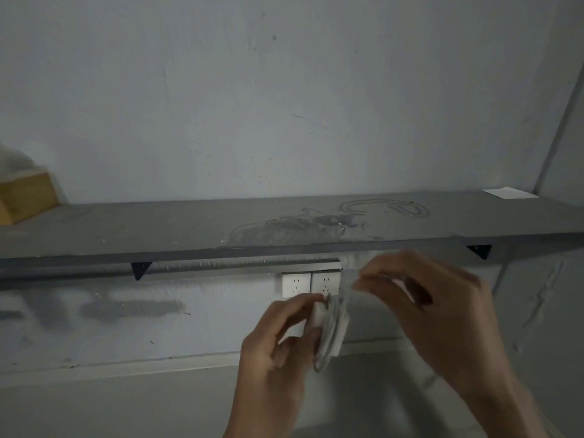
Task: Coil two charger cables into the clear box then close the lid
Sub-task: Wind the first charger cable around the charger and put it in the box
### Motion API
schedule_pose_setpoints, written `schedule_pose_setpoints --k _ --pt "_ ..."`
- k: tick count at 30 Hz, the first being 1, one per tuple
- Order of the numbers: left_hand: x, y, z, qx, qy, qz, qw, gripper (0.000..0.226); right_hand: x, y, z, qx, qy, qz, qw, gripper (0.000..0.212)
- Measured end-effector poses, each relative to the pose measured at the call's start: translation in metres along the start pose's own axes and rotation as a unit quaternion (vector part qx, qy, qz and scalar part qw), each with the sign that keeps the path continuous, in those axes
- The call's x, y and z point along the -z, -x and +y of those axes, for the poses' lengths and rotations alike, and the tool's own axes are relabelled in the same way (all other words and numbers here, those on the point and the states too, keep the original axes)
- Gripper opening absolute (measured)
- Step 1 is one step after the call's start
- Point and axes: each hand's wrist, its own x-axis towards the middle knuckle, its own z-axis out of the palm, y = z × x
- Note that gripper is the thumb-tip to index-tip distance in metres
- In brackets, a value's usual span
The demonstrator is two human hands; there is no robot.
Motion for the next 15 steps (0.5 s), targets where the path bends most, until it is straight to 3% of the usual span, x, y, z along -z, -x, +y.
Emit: schedule_pose_setpoints --k 3,7,10,12,15 --pt "0.003 0.005 0.014 -0.014 0.013 -0.028 0.999 0.027 -0.009 -0.014 0.012 -0.080 -0.145 -0.034 0.986 0.010" --pt "0.009 0.004 0.016 0.024 0.030 -0.041 0.998 0.028 -0.043 -0.010 0.020 -0.123 -0.257 -0.095 0.954 0.005" --pt "0.013 0.001 0.010 0.063 0.077 0.012 0.995 0.033 -0.073 0.009 0.022 -0.170 -0.329 -0.133 0.919 0.009" --pt "0.014 -0.001 0.005 0.081 0.093 0.060 0.991 0.031 -0.091 0.025 0.018 -0.221 -0.366 -0.118 0.896 0.010" --pt "0.012 0.000 -0.005 0.096 0.101 0.107 0.984 0.030 -0.109 0.046 0.008 -0.259 -0.313 -0.071 0.911 0.021"
